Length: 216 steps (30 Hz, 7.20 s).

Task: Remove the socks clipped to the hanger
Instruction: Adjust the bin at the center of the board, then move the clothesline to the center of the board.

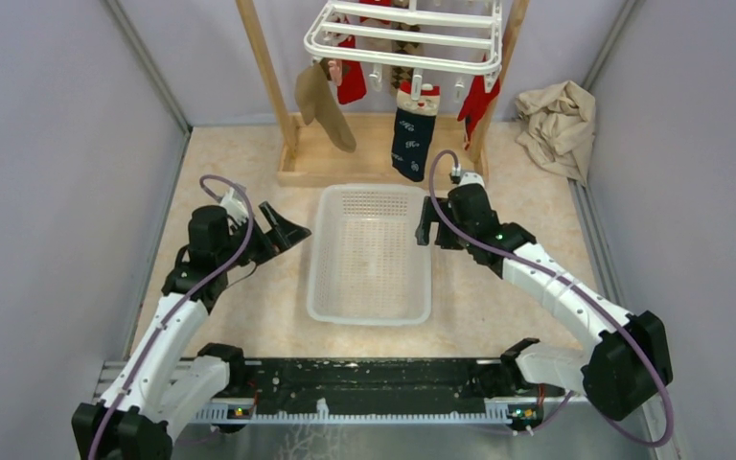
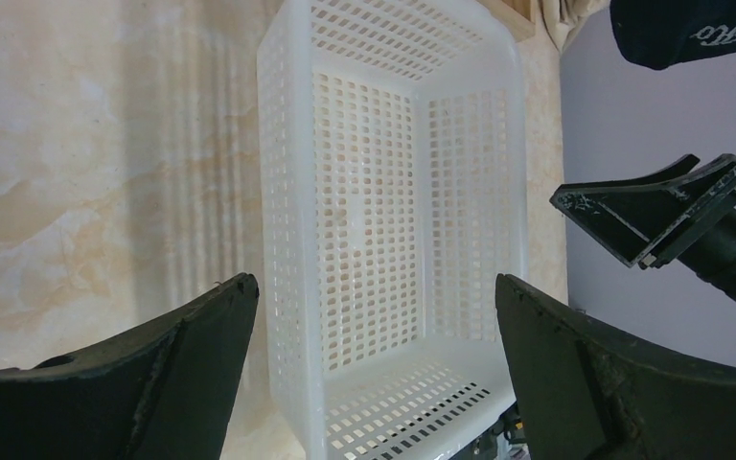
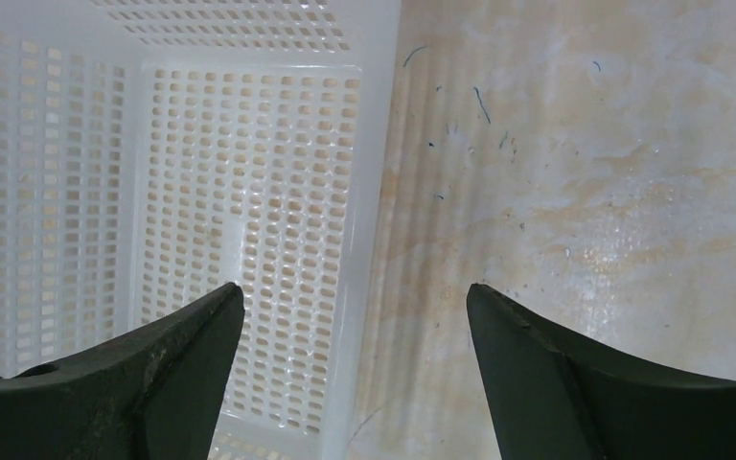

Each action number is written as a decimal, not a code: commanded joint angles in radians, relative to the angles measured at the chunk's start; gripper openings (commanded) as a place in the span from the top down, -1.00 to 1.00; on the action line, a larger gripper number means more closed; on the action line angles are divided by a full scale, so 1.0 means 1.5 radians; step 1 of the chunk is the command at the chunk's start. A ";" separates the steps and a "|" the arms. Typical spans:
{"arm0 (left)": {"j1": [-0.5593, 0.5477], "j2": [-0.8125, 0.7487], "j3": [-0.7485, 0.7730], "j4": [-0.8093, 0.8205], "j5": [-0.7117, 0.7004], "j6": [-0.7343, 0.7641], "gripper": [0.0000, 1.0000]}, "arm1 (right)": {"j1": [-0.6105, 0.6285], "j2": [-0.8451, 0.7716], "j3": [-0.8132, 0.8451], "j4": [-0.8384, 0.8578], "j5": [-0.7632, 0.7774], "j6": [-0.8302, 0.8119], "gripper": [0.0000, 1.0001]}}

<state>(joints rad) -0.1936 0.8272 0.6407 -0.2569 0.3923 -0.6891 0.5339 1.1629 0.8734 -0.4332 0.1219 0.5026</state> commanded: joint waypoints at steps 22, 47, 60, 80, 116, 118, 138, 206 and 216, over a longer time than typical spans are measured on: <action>-0.079 -0.130 0.025 -0.207 -0.008 0.022 -0.98 | 0.004 0.156 0.103 0.080 -0.024 -0.035 -0.55; -0.079 -0.036 -0.003 -0.111 0.009 0.056 -0.97 | 0.004 0.249 0.121 0.049 -0.008 0.090 0.59; -0.080 -0.036 0.039 -0.108 0.001 0.017 -0.97 | 0.010 -0.038 -0.062 -0.032 0.118 0.420 1.00; -0.092 0.160 0.151 -0.017 -0.188 0.036 -0.97 | 0.038 -0.094 -0.049 -0.127 0.199 0.543 -0.54; 0.055 0.693 0.549 0.091 -0.366 0.260 -0.37 | -0.320 0.425 0.353 0.169 0.038 -0.029 -0.45; 0.055 0.712 0.558 0.087 -0.365 0.270 -0.16 | -0.321 0.447 0.373 0.164 0.044 -0.040 -0.42; 0.056 0.795 0.550 0.165 -0.370 0.321 -0.04 | -0.325 0.531 0.374 0.239 0.037 -0.100 -0.43; 0.026 0.618 0.339 0.041 -0.380 0.235 0.38 | -0.325 0.379 0.157 0.152 0.052 -0.083 0.19; 0.009 0.536 0.285 0.014 -0.381 0.217 0.37 | -0.315 0.290 0.078 0.132 0.058 -0.066 0.21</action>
<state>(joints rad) -0.1688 1.7138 1.0771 -0.1932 -0.1722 -0.3416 0.0505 1.6890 1.0267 -0.1421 0.1940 0.3985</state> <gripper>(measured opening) 0.318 0.399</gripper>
